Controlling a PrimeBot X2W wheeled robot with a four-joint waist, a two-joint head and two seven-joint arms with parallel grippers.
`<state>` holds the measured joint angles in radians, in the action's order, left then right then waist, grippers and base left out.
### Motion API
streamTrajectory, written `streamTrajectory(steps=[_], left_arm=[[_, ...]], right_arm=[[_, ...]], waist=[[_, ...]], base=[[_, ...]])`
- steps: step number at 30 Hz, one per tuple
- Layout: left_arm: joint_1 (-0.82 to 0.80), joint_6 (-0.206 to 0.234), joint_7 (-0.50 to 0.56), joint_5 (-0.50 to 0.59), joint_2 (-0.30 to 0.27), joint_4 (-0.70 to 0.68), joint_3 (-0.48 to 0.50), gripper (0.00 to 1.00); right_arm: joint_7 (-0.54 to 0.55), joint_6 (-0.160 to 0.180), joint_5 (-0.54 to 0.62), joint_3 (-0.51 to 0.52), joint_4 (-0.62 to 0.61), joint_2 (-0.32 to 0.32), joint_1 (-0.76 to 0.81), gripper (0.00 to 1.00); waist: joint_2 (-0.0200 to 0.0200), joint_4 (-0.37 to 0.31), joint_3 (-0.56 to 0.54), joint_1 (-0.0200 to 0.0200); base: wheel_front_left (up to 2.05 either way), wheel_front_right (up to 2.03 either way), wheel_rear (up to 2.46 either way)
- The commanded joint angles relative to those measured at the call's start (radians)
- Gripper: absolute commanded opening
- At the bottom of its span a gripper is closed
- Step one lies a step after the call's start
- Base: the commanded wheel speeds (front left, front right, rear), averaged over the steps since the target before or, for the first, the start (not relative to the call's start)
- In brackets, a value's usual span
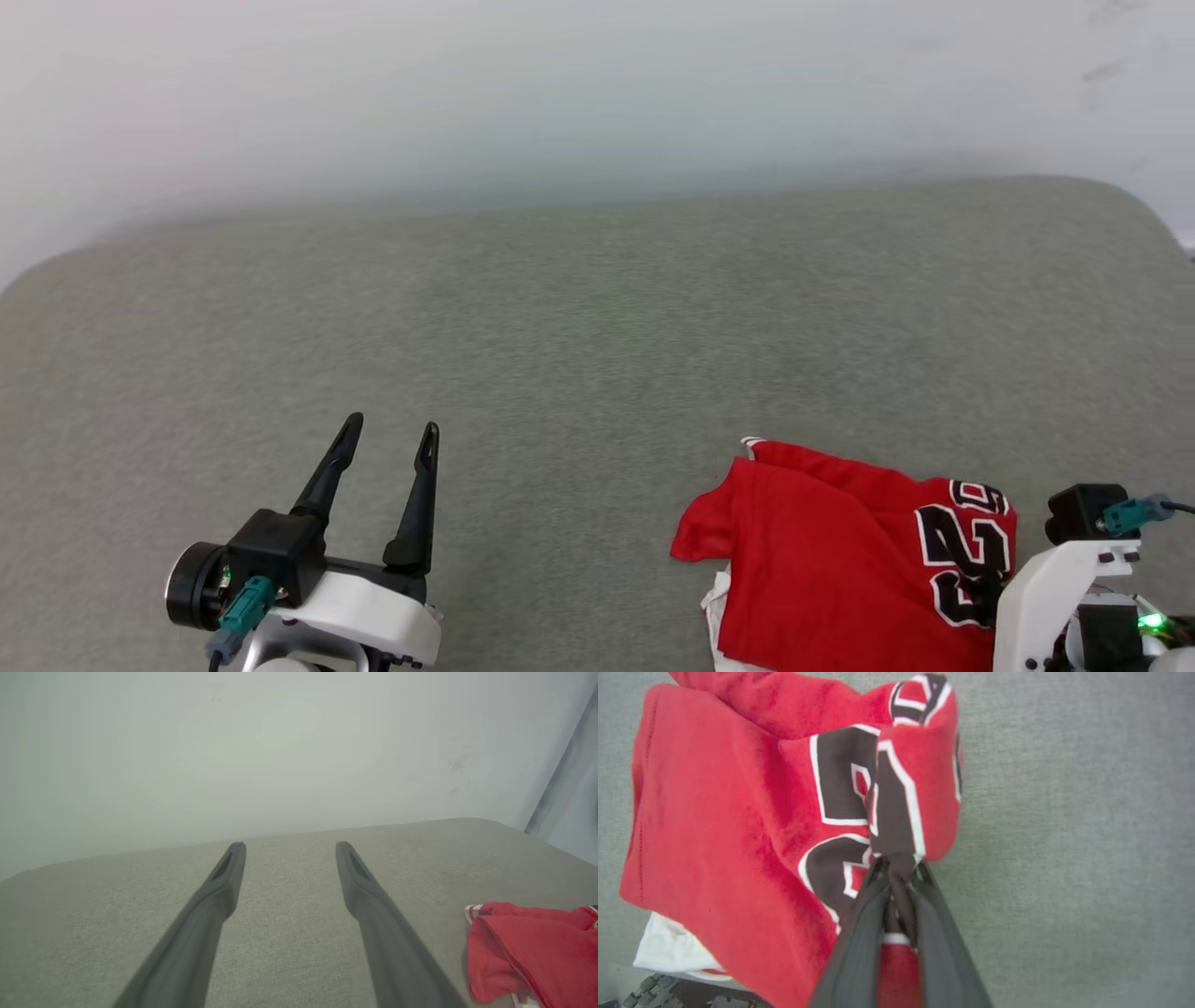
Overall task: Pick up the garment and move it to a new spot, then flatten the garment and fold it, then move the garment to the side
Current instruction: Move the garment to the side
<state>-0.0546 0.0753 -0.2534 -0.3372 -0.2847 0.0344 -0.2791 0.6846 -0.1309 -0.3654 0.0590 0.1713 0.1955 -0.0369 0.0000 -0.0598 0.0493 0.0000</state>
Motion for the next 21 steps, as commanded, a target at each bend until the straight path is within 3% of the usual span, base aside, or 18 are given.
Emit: streamTrajectory(steps=[1, 7, 11, 21], left_arm=[[0.001, 0.001, 0.002, 0.008, -0.004, -0.005, -0.003, 1.00], [-0.027, -0.001, 0.004, 0.012, -0.010, -0.030, -0.011, 1.00], [-0.063, -0.013, 0.013, 0.016, -0.020, -0.051, -0.014, 1.00], [-0.202, -0.048, 0.039, 0.046, -0.048, -0.126, -0.037, 1.00]], right_arm=[[-0.002, 0.001, 0.018, 0.005, -0.008, 0.012, -0.018, 0.00], [-0.014, 0.001, 0.037, 0.023, 0.011, 0.036, -0.103, 0.00], [-0.064, 0.001, 0.050, 0.047, 0.047, 0.048, -0.196, 0.00], [-0.186, 0.001, 0.152, 0.198, 0.168, 0.138, -0.447, 0.00]], waist=[[0.0000, -0.069, 0.002, 0.0000], [0.0000, -0.184, 0.065, 0.0000], [0.0000, -0.224, 0.129, 0.0000], [0.0000, -0.191, 0.344, 0.0000]], base=[[0.00, 0.00, 0.00], [0.00, 0.00, 0.00], [0.00, 0.00, 0.00], [0.00, 0.00, 0.00]])
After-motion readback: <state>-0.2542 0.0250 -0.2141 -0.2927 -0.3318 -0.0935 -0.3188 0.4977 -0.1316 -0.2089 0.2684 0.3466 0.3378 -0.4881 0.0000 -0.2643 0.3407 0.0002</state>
